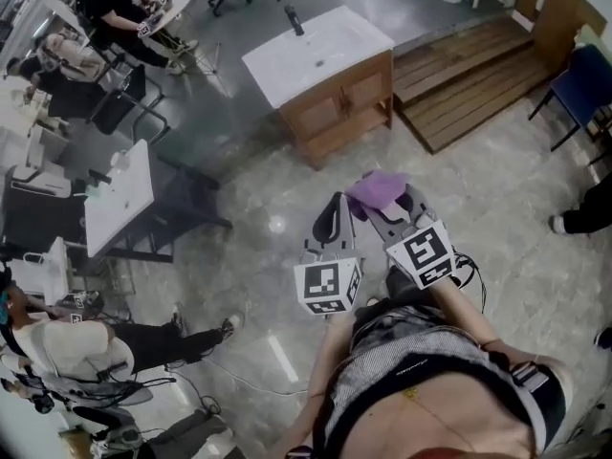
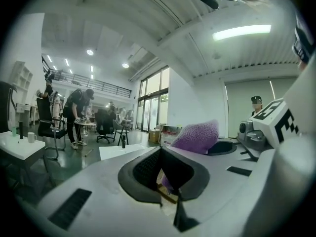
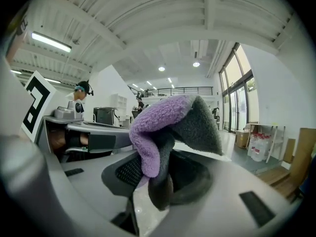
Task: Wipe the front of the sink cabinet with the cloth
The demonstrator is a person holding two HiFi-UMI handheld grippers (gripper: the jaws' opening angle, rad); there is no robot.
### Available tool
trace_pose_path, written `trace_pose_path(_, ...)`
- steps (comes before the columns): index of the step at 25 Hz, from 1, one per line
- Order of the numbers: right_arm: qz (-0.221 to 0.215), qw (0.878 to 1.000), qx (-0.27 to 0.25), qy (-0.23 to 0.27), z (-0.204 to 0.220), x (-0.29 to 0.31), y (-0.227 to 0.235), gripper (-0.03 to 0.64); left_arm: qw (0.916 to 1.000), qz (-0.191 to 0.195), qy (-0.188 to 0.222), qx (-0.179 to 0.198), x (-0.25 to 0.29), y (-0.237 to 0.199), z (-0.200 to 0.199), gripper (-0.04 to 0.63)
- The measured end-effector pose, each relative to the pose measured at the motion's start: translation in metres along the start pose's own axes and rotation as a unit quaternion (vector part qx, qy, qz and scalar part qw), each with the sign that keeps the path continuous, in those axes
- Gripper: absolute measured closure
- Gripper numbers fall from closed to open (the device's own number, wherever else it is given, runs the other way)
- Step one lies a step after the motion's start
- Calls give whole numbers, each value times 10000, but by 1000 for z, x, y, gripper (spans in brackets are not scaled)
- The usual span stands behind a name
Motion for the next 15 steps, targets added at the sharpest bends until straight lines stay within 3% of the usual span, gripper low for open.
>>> trace_pose_path(15, -720, 9973, -97, 97, 3, 34, 64, 437, 9983, -509, 70, -273, 61, 4, -1, 595)
Point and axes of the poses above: the fingertips, and each gripper's own axes: x forward along the fingers, y to its right, z out of its underside, the point moved 8 cm from there along -x, backward along the fingers, and after that the axes turned 7 degrees about z, right-handed, at the moved point
